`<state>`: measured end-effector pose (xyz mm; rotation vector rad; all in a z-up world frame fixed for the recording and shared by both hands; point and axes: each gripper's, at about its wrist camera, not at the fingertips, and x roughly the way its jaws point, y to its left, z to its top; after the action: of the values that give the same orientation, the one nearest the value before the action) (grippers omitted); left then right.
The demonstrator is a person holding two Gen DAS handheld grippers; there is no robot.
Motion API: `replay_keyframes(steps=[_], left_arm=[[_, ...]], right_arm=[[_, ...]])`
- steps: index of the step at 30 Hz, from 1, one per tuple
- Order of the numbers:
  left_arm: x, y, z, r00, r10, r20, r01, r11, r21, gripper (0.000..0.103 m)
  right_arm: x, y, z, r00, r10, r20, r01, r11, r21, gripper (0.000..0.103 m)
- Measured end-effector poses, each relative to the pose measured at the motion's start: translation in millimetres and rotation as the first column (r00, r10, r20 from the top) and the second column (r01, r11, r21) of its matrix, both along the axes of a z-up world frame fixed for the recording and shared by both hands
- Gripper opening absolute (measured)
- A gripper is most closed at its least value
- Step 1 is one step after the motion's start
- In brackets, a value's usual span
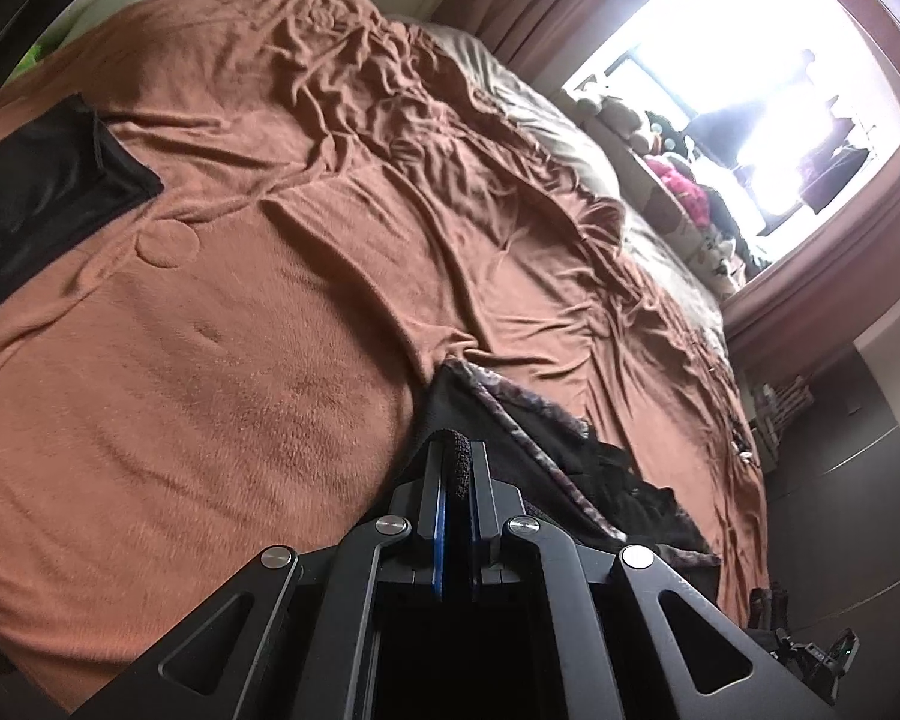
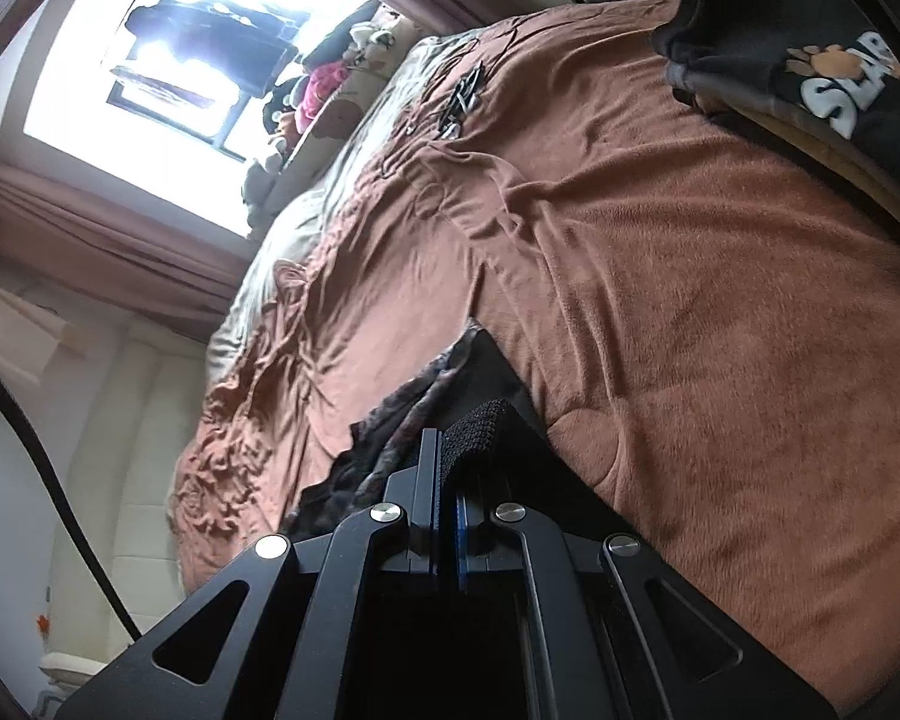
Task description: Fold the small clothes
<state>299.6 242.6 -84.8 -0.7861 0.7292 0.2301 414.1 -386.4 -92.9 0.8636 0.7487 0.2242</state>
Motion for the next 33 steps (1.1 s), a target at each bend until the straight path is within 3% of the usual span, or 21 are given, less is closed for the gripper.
replay_keyframes(steps=[23,33], left_arm=[[96,16,-59,0.988,-0.01,-0.156,0.021,0.998,0.067,0.005],[120,17,-73,0.979,-0.048,-0.197,0.06,0.997,0.052,0.007]], right_arm=[[92,28,-23,0.995,0.005,-0.1,-0.014,0.996,-0.083,0.001],[108,38,-24,0.988,0.0,-0.152,-0.02,0.991,-0.13,0.003]])
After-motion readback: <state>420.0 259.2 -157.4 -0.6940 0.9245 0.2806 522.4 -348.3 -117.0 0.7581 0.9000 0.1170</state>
